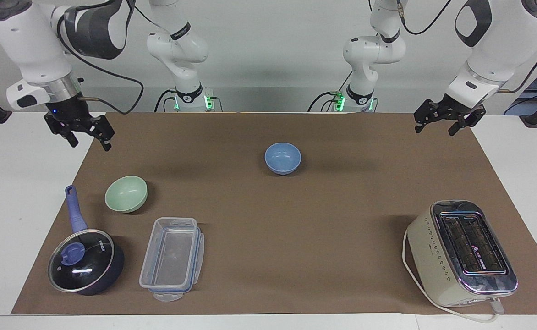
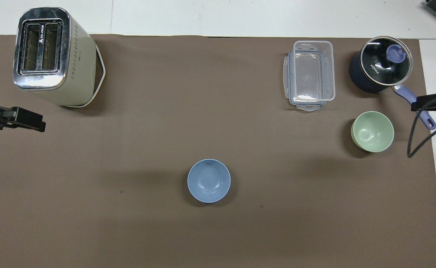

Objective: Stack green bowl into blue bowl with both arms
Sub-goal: 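Reach the right gripper down and grasp the green bowl rim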

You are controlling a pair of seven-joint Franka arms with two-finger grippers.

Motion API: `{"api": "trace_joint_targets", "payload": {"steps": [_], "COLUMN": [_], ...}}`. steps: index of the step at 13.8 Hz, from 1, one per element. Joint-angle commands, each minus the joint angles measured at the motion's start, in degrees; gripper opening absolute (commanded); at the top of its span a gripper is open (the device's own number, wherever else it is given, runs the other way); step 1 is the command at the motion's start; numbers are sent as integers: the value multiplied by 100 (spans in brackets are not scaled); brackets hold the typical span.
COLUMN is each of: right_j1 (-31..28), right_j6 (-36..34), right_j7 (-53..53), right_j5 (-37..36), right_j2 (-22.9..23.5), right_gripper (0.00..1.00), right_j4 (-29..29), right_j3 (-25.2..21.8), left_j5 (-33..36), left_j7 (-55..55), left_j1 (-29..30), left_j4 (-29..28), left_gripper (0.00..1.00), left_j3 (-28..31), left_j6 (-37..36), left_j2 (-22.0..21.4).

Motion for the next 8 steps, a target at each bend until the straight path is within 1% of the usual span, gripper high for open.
{"api": "trace_joint_targets", "payload": {"steps": [1, 3, 5, 7, 8], "right_j1": [-180, -233, -329, -496, -575], "right_j6": [503, 609, 1134, 1759, 1831], "right_j7": [-178, -178, -248, -703, -871], "right_j5": [1, 2, 10, 10, 10], "right_j2": [643, 838, 1030, 1154, 1242], "right_gripper": [100, 100, 100, 100, 100], "right_j4": [33, -81, -475, -775, -828], "right_j3": [38, 38, 38, 38, 38], "left_j5": [132, 131, 131, 131, 131], "left_j7": [-191, -200, -200, -200, -200], "left_j1": [12, 21, 12, 3, 12], "left_j4": [16, 25, 25, 16, 25], "left_gripper": [100, 100, 100, 100, 100], "left_j3": [-5, 30, 30, 30, 30], "left_j6": [-89, -89, -89, -89, -89], "left_j2": [24, 24, 32, 32, 32]}}
